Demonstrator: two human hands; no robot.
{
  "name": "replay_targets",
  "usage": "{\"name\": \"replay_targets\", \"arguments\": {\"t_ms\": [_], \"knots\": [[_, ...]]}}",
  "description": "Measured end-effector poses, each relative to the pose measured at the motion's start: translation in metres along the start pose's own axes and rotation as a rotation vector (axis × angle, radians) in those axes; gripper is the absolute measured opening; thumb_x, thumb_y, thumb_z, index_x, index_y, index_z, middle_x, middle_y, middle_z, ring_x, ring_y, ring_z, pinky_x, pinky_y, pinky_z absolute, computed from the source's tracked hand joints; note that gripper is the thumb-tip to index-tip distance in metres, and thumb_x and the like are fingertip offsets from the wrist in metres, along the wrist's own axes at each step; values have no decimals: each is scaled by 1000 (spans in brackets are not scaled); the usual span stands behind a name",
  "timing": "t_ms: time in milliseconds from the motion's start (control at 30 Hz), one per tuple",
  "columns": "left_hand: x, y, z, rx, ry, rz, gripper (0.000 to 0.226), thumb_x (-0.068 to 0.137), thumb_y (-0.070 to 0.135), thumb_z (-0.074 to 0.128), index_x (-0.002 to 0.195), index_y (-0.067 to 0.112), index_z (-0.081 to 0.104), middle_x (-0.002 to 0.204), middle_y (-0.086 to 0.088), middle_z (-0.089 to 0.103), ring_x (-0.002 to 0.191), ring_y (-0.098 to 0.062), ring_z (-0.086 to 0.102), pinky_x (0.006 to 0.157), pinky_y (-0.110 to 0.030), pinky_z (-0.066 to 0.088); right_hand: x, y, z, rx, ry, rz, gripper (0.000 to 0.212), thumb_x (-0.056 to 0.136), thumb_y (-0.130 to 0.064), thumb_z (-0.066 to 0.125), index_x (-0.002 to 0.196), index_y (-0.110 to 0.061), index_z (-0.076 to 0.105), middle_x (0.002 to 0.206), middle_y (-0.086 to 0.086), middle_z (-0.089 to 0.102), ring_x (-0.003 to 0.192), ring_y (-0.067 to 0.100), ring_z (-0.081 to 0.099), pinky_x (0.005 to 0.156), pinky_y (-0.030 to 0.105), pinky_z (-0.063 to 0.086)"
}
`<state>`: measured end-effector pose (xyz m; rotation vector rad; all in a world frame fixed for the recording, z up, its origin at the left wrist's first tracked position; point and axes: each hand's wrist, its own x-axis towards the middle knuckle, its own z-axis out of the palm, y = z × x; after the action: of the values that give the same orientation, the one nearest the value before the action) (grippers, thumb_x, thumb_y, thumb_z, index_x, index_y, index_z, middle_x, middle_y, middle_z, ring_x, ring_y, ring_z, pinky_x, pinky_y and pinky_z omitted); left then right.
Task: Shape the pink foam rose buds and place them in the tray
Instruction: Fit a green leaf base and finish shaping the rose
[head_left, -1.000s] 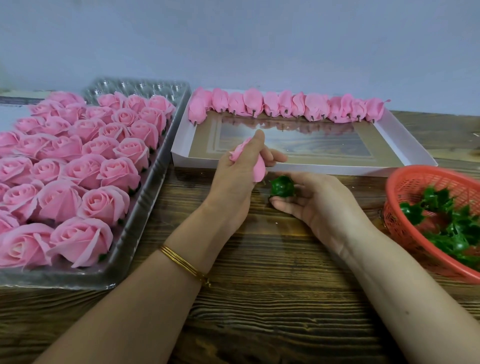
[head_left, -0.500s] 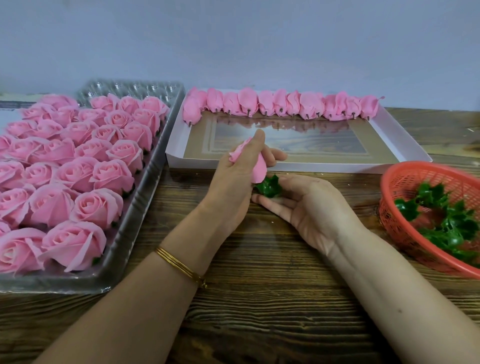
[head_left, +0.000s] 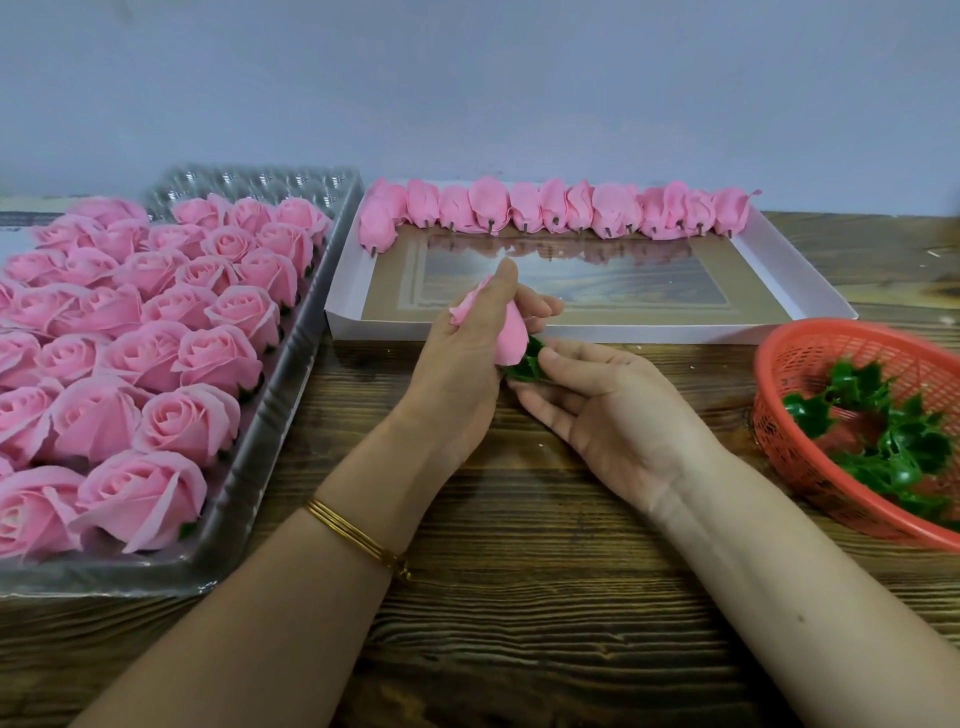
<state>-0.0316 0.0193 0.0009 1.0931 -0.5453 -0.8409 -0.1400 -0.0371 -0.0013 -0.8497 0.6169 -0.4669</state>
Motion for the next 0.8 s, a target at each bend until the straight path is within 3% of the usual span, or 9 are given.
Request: {"name": "replay_targets", "arguments": {"t_ms": [133,267,600,800], "knots": [[-1,0,1,5,-1,-9,46,101,34,45,62,18,63,88,-4,71,92,-15,59,93,-30,48,-1,1,1,27,-27,-16,29,87,5,58,116,6,63,109,18,72,100,22,71,85,29,58],[-1,0,1,2,-24,-13,45,101,34,45,64,16,63,88,-4,70,88,-13,61,87,-30,49,-2,3,4,88,-20,-70,49,67,3,66,116,7,61,101,18,73,95,24,72,86,32,58],[1,-2,-1,0,-27,-34,49,99,38,47,57,22,66,86,-2,71,84,-12,63,88,-35,51,-3,4,5,30,21,-119,50,58,3,71,108,6,66,93,20,74,87,25,73,76,28,60],[1,-3,0,-15,-35,-45,48,99,38,48,57,21,65,84,-4,70,84,-16,62,89,-40,50,-2,7,5,-11,25,-175,46,56,2,73,102,3,68,90,20,74,87,26,73,79,30,59]]}}
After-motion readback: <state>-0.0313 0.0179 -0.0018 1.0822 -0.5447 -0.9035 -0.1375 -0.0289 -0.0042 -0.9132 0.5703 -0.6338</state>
